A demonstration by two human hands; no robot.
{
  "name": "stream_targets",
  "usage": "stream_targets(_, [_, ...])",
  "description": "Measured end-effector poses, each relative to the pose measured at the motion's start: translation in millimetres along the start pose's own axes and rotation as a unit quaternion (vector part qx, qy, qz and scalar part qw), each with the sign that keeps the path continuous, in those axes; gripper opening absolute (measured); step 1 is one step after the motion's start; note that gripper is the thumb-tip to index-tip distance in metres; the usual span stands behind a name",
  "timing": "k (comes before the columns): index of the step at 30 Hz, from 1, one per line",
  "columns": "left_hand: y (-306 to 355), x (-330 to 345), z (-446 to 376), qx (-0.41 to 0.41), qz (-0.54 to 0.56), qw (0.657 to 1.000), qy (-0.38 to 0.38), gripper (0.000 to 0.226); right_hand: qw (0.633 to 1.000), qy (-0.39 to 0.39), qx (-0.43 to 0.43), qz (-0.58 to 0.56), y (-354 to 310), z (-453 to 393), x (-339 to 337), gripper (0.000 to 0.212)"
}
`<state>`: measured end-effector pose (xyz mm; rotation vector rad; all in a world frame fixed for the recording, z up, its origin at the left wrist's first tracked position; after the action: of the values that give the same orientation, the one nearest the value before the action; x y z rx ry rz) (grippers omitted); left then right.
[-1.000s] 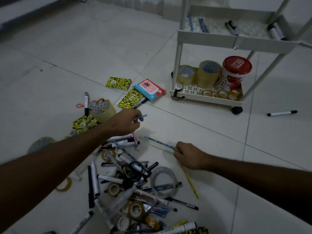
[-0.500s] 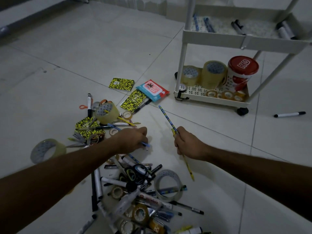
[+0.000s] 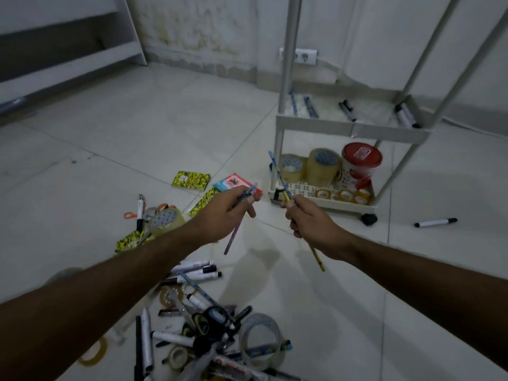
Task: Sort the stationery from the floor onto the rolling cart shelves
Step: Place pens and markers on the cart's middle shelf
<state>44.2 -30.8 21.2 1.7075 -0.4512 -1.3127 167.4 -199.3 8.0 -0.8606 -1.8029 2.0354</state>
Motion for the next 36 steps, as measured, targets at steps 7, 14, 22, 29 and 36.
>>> stream_targets(7, [83, -18, -39, -0.011, 0.171, 0.985, 0.031, 0.024, 0.996, 0.055, -0.052, -0.036, -61, -18, -44, 0.021])
stream_targets(14, [169, -22, -90, -0.009, 0.259, 0.966, 0.024, 0.021, 0.978, 0.156, -0.087, -0.106, -114, -35, -95, 0.02])
stream_targets(22, [230, -9, -172, -0.099, 0.306, 0.946, 0.046, 0.023, 0.951, 0.21, -0.01, -0.227, -128, -66, -145, 0.023])
stream_targets(29, [229, -4, -251, -0.153, 0.24, 0.953, 0.103, 0.034, 0.941, 0.211, 0.032, -0.265, -113, -89, -163, 0.034])
stream_targets(36, [183, 10, -288, -0.191, -0.008, 0.976, 0.107, 0.036, 0.943, 0.193, 0.033, -0.27, -87, -97, -170, 0.032])
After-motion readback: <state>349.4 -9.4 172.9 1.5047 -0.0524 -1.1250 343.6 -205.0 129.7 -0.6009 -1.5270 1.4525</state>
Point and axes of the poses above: each hand's wrist, its own z-axis away from the middle knuckle, its own x-axis out of the palm, y = z × x, the point moved 3 cm from there along -z, towards the middle knuckle, and after that the axes turned 7 degrees about -x, right-handed, at the moved point
